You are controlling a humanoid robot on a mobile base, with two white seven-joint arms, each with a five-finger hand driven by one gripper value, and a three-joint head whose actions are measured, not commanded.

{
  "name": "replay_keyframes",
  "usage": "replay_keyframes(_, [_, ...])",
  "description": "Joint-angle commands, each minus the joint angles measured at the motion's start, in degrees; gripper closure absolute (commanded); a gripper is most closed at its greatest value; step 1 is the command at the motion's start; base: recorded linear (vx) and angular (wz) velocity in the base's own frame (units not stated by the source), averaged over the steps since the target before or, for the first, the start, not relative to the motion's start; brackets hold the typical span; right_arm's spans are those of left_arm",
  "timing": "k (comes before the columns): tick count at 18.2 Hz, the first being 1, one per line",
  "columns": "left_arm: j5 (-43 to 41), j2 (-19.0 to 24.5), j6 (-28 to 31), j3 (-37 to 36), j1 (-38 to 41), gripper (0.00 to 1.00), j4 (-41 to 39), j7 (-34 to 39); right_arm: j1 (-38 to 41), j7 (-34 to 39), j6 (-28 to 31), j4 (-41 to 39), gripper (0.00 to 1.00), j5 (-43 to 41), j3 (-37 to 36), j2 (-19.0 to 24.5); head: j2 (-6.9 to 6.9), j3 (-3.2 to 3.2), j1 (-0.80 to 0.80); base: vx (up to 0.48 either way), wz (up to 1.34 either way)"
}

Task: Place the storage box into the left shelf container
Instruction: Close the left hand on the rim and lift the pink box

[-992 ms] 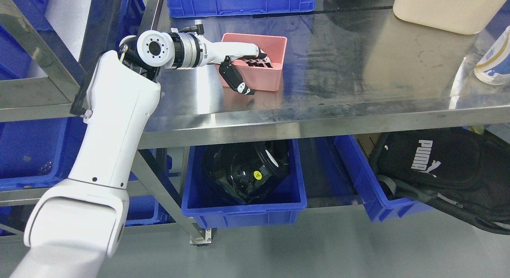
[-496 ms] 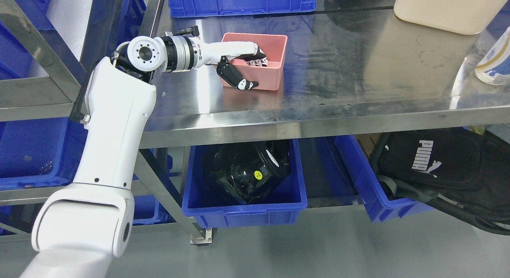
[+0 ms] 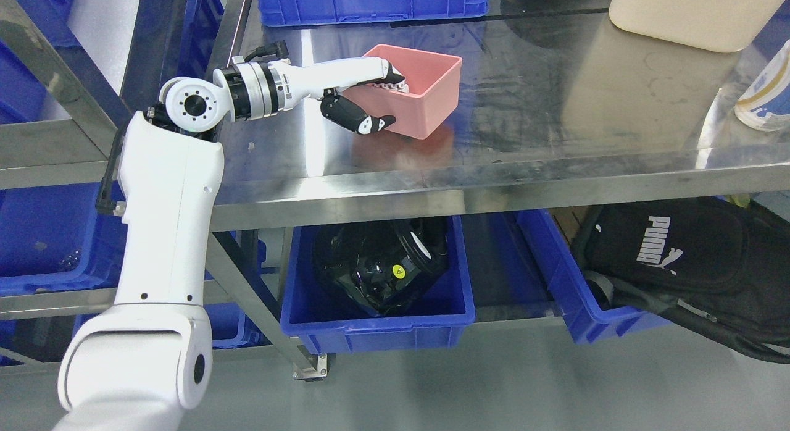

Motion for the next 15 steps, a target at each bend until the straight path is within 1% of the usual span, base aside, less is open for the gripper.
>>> replay_keyframes(1, [0.97,0.53,-3.02,11.28,1.73,0.99,-10.7,0.04,1.49,10.14,0.01,-1.0,0.0,-0.18,0.0,-1.0,0.0,0.0,0.0,0.0,0.0])
replay_keyframes(6, [5.19,0.53,-3.46,10.93,3.57,0.99,-19.49,-0.05,1.49,10.14,0.01,-1.0,0.0,-0.18,0.0,-1.0,0.0,0.0,0.0,0.0,0.0])
replay_keyframes(10, [5.9,0.53,-4.42,10.32,7.08,0.99,-25.82,-0.4,1.49,10.14,0.01,-1.0,0.0,-0.18,0.0,-1.0,0.0,0.0,0.0,0.0,0.0])
replay_keyframes(15, [6.43,0.53,-5.12,8.74,12.27,0.99,-31.81,-0.23,1.49,10.14,0.01,-1.0,0.0,-0.18,0.0,-1.0,0.0,0.0,0.0,0.0,0.0])
